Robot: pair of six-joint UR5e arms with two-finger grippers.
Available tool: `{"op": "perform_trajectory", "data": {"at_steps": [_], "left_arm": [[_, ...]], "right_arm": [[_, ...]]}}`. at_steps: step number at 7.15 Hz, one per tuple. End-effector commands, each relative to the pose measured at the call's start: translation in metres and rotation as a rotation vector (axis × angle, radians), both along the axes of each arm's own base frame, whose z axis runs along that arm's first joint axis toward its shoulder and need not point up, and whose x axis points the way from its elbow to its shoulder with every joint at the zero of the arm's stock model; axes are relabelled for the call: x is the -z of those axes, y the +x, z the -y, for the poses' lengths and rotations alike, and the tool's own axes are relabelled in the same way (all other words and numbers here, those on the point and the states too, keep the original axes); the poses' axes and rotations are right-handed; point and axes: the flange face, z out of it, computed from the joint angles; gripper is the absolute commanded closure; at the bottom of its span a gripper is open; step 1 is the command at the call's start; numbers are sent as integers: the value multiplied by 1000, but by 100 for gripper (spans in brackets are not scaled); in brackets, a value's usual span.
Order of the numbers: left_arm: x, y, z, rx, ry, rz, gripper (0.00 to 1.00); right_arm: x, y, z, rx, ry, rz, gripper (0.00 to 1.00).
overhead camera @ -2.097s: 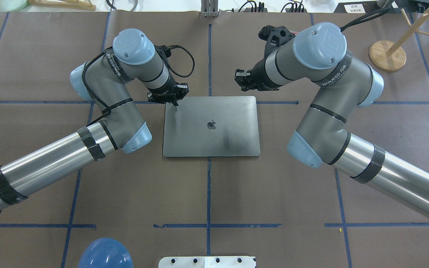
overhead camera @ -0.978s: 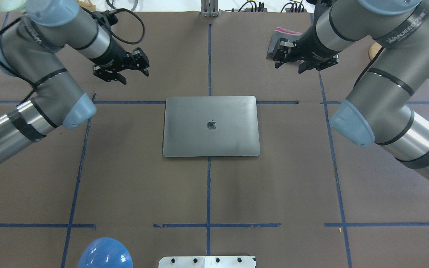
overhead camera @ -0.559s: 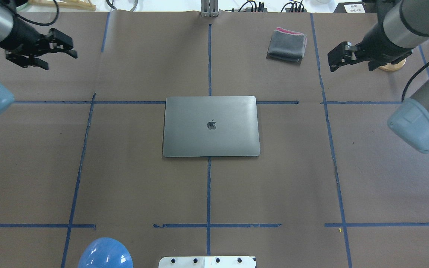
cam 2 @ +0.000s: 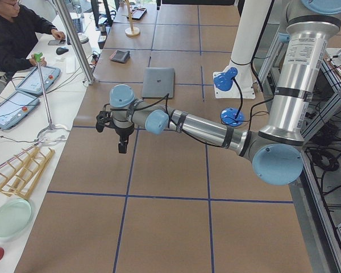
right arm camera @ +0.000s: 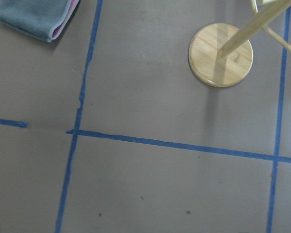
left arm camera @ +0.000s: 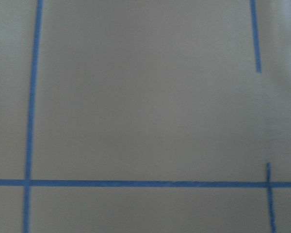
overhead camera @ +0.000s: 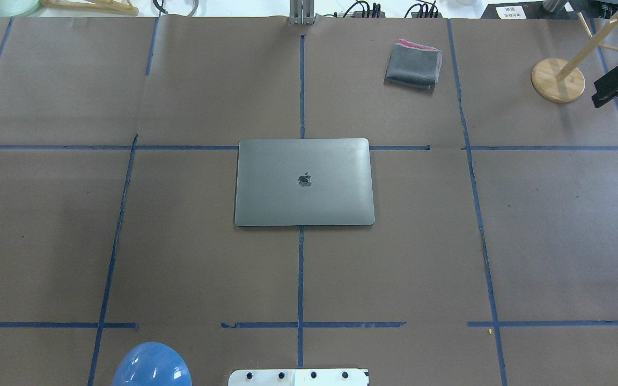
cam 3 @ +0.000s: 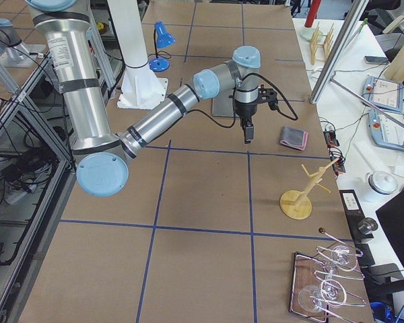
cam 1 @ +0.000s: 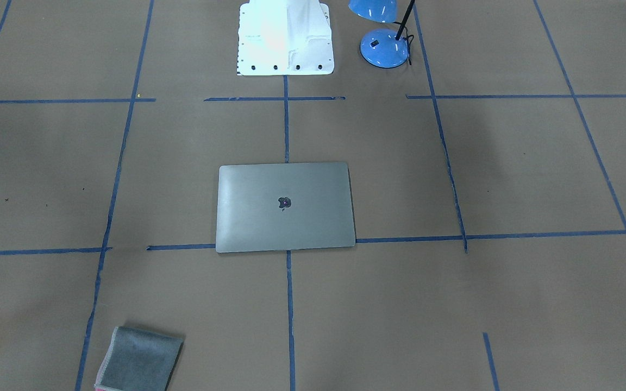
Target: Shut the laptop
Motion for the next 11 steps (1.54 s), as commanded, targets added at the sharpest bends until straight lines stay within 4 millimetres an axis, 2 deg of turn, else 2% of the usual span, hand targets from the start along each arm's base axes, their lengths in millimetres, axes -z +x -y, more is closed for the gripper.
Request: {"op": "perform_trajectory", "data": {"at_steps": [1, 2, 3, 4, 5, 7, 8, 11], "left_arm": [[-41, -61, -22, -98, -55, 18, 0], [-79, -65, -56, -94, -116, 7, 0], [-88, -64, -62, -91, -130, 5, 0], [-98, -64, -72, -93, -146, 3, 0], [-105, -64, -78, -94, -156, 1, 0], [-105, -63, -79, -89, -152, 2, 0], [-103, -63, -78, -89, -149, 2, 0], [-104, -63, -78, -89, -149, 4, 0]], "right_arm": [[-90, 79, -25, 128, 7, -6, 0], [-143, 96, -42, 113, -89, 60, 0], [-164, 106, -47, 80, -141, 115, 0], [-176, 106, -48, 82, -164, 117, 0], [-205, 107, -47, 83, -210, 113, 0], [-267, 133, -67, 25, -246, 121, 0], [-280, 135, -77, 18, -249, 122, 0], [-278, 153, -81, -26, -242, 128, 0]]}}
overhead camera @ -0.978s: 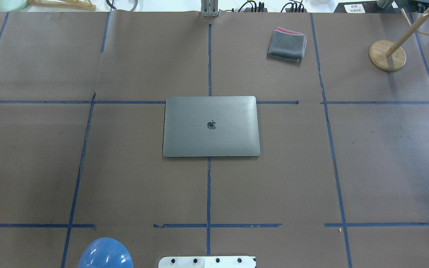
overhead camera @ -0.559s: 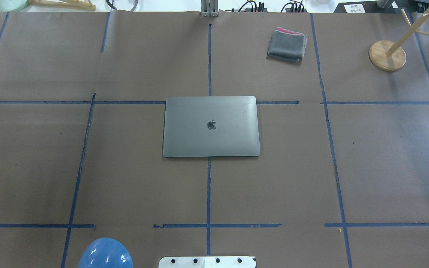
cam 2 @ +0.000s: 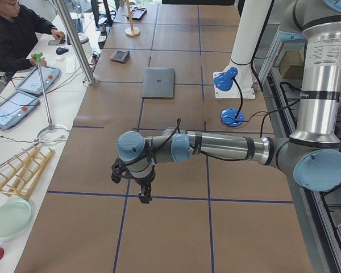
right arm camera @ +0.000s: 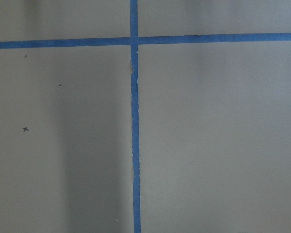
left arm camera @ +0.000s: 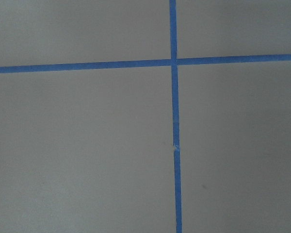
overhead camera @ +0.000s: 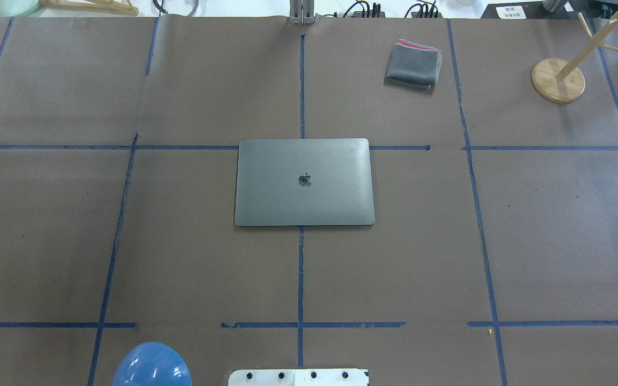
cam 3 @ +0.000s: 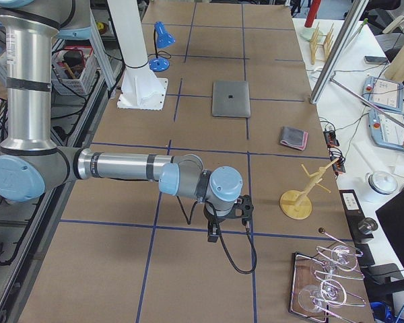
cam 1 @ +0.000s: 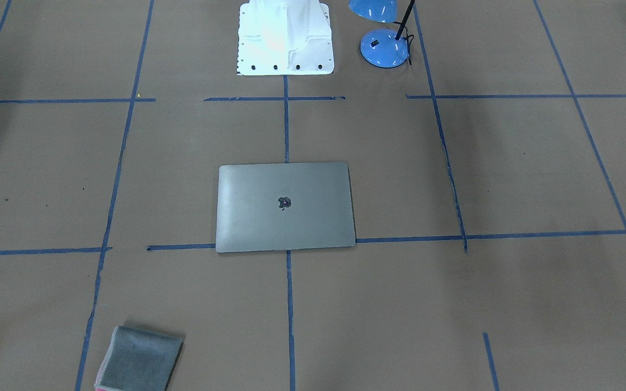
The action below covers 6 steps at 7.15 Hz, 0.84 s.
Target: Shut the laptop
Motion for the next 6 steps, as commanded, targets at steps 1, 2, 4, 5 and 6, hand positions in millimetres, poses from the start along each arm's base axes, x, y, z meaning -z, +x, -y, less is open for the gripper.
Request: {"op": "perform_trajectory", "data": {"at_steps": [1, 2, 4, 5, 6], "left_arm": [[0, 0, 0, 1, 0, 1, 0], [0, 0, 0, 0, 1, 1, 0], [-1, 0, 0, 0, 0, 0, 0], [-1, 1, 1, -2, -1, 0, 0], [-1, 1, 0, -2, -1, 2, 0]], "right_arm": [[3, 10, -2, -28, 4, 2, 0], [6, 14, -1, -36, 9, 3, 0], [11, 20, 1, -53, 19, 5, 0], [11, 20, 2, -53, 19, 5, 0], [11, 20, 2, -53, 19, 5, 0]]}}
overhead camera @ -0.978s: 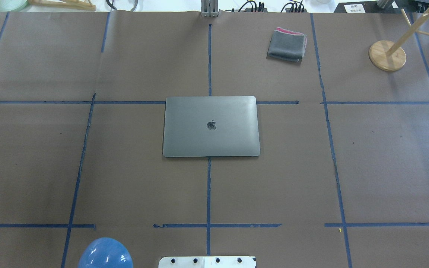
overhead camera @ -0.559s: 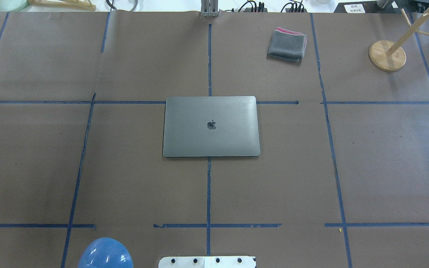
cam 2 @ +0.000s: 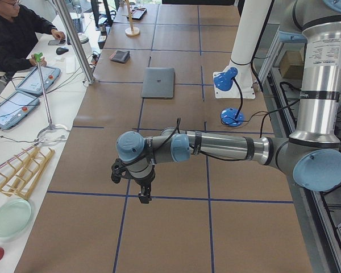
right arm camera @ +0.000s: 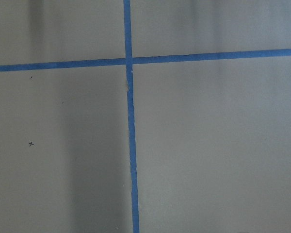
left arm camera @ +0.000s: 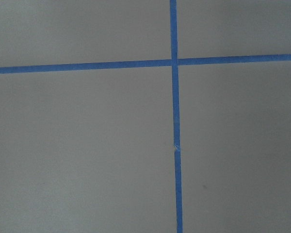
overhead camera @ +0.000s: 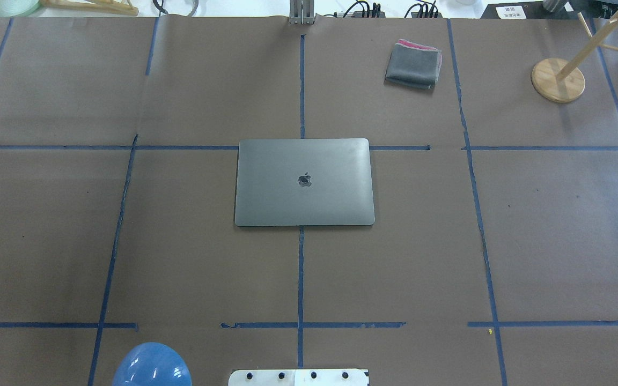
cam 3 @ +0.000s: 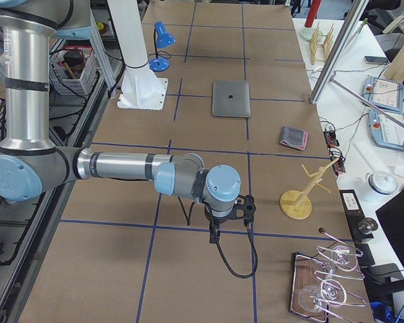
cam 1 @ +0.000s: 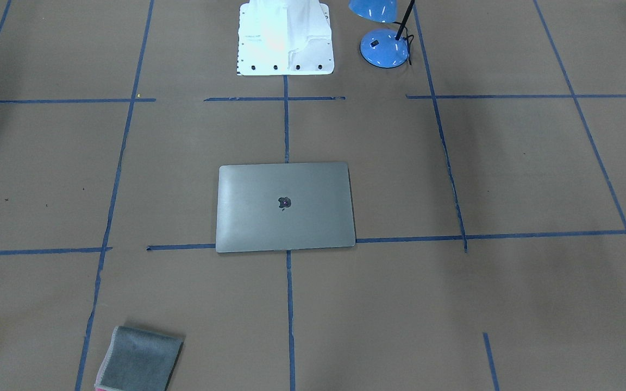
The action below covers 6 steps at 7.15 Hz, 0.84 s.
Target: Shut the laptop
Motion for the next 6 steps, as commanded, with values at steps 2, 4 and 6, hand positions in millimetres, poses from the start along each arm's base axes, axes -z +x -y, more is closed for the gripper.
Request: {"op": "perform_trajectory", "data": {"at_steps": [2, 4, 6], "left_arm": [[-11, 1, -1, -2, -17, 1, 0], [-18, 1, 0, -1, -11, 1, 0], [-17, 1, 1, -1, -9, 1, 0]], "right_arm": [[2, 1, 1, -3, 4, 0, 0], [3, 1, 1, -2, 8, 0, 0], [8, 2, 2, -4, 16, -1, 0]]}}
